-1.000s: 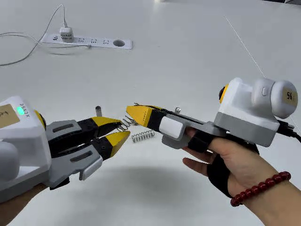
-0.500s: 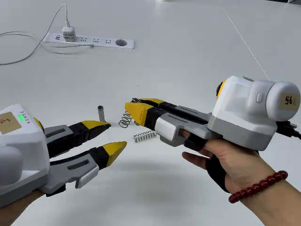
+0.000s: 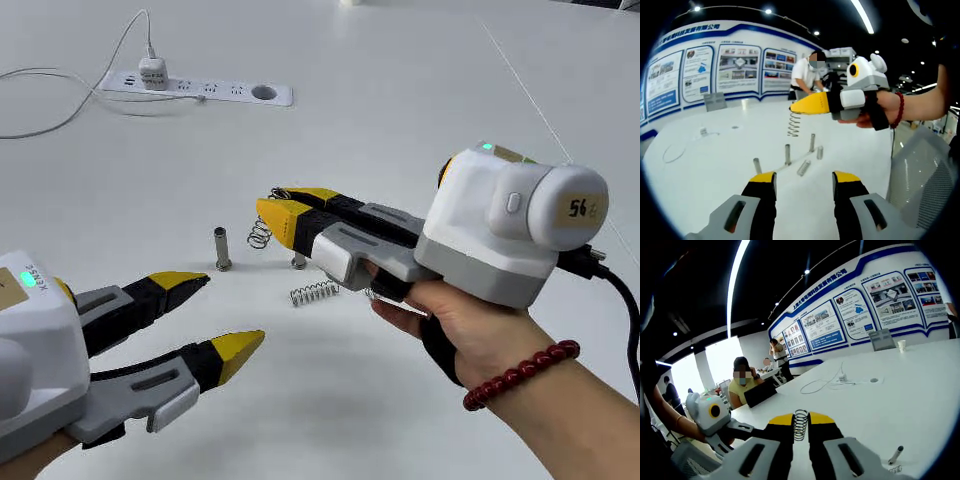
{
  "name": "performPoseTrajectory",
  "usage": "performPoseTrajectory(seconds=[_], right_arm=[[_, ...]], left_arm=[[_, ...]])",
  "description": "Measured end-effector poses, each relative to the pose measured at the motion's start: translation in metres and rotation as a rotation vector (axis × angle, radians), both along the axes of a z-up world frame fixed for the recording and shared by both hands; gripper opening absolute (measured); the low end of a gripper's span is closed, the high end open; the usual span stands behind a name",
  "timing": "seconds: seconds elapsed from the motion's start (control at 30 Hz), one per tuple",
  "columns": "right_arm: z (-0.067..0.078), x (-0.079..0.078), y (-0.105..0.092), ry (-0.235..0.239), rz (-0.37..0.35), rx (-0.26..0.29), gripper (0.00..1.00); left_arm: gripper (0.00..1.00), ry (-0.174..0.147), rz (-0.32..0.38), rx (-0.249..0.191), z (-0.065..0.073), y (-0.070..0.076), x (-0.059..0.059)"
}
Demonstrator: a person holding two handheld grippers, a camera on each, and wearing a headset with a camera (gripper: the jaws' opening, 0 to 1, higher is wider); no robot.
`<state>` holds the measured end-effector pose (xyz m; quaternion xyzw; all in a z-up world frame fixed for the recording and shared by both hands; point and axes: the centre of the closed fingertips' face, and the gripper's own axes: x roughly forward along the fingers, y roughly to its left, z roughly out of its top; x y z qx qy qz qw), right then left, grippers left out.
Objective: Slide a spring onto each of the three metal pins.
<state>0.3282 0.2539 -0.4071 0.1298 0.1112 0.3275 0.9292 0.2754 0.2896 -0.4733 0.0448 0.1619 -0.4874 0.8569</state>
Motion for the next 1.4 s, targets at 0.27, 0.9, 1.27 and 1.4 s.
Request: performPoseTrajectory(seconds=[0.27,0.9,1.27,1.4], right_arm=[[-0.003,0.013,0.009,-0.016,-0.012,-0.018,0.11],[-0.028,0.05,0.015,0.002,-0.094,-0.073,0.11],[-0.046,0.062,0.016,0.038,-0.125,-0.094,0.11],[-0.051,0.065,0.017,0.042,-0.128,-0.114,0.12]], left_arm=[[0.57,-0.01,0.002,0.015,-0.003,0.005,-0.001],[0.76,-0.013,-0.003,0.039,-0.011,0.007,-0.003],[0.87,0.014,-0.002,0.042,-0.018,0.007,-0.007],[0.91,0.029,-0.001,0.034,-0.02,0.007,-0.008]])
